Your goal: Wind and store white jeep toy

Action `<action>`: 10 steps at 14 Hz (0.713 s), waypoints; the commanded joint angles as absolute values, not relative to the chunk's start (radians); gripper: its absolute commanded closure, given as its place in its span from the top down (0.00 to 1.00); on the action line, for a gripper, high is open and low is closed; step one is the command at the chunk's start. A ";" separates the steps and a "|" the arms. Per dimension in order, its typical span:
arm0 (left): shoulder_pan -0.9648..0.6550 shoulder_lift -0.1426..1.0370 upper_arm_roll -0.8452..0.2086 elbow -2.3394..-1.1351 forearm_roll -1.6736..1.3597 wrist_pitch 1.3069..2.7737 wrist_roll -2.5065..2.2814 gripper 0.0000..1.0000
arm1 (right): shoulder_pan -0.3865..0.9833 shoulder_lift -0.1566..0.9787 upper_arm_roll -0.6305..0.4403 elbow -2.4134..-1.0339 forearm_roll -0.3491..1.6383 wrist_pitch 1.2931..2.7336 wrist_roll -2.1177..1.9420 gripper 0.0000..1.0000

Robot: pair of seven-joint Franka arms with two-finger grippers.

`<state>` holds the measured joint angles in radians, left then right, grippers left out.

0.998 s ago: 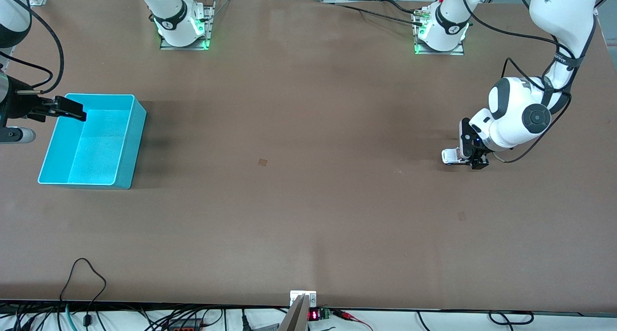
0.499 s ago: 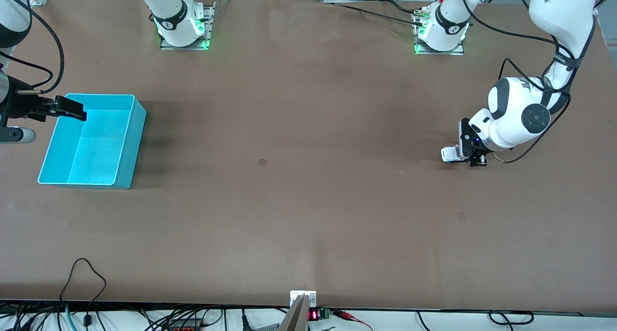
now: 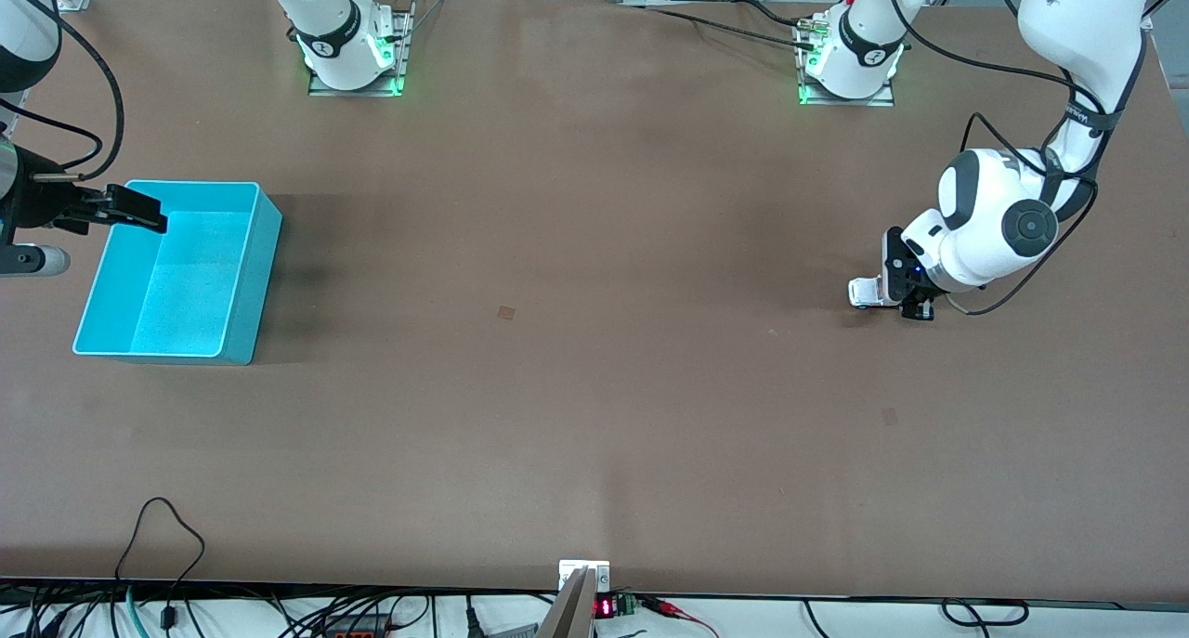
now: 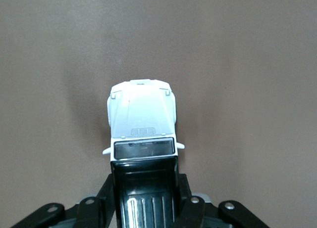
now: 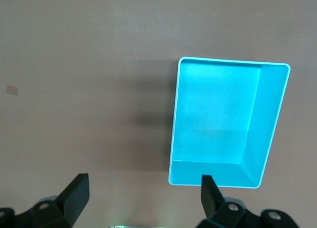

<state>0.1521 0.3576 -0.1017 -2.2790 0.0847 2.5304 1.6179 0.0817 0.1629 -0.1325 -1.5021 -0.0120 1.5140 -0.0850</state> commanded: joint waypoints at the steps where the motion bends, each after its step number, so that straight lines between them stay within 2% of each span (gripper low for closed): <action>1: 0.161 0.348 -0.110 -2.296 0.117 2.568 1.644 0.07 | 0.081 0.141 -0.129 -1.520 -0.018 1.509 -0.098 1.00; 5: 0.163 0.350 -0.110 -2.342 0.115 2.641 1.643 0.01 | 0.081 0.141 -0.129 -1.520 -0.018 1.509 -0.098 1.00; 10: 0.167 0.362 -0.110 -2.355 0.114 2.681 1.634 0.00 | 0.081 0.141 -0.129 -1.520 -0.018 1.509 -0.098 1.00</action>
